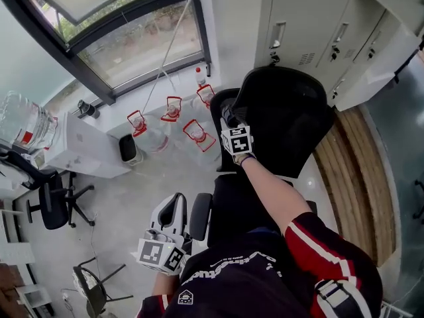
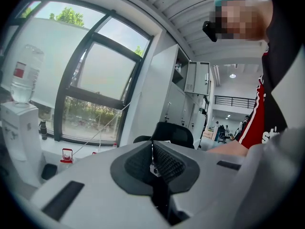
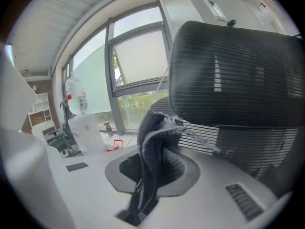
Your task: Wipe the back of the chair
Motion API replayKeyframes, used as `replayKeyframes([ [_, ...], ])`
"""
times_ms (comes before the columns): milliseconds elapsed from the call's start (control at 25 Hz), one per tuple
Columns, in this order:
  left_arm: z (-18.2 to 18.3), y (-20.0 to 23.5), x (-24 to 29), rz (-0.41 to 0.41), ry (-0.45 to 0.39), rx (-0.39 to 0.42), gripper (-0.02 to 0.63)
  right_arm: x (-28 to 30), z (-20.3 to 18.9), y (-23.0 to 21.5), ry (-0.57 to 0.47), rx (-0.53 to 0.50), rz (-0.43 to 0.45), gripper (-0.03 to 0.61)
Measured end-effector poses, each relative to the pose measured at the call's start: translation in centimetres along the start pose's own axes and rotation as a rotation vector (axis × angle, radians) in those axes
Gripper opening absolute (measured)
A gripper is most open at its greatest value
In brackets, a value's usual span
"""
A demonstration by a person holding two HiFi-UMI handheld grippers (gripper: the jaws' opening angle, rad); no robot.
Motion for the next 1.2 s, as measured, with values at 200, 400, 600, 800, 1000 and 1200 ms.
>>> replayKeyframes([
  [200,0.4,0.9,-1.8,0.048,-0.014,-0.005,0.028,1.8,1.5,3.2,-0.007,-0.018,0.078,0.071],
  [400,0.3,1.2,-2.6,0.051,-0.024,-0.012,0.027,1.4,2.1,5.3,-0.017,-0.049,0.135,0.071],
  [600,0.2,0.0,-1.4,-0.02,-0.017,0.003,0.028,-1.9,1.6,4.5,-0.041,-0.023,0.136,0.069],
  [800,-0.2,-2.1,0.1,-0.119,-0.003,0.022,0.027,-6.6,0.5,2.8,-0.085,-0.009,0.13,0.067],
  [1000,-1.0,-4.9,1.7,-0.225,0.026,0.04,0.028,-11.6,-0.5,0.1,-0.138,-0.01,0.099,0.066],
  [1200,-2.4,-7.6,3.0,-0.318,0.064,0.054,0.028,-16.6,-3.2,-4.3,-0.159,0.038,-0.012,0.066],
])
Point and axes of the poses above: the fingertips, and each gripper's own axes: x forward along the fingers, y to its left, z out of its top, the point moved 8 cm from there along -x, backward along the fingers, and after that the axes turned 11 degrees about -x, right-handed, at the moved point
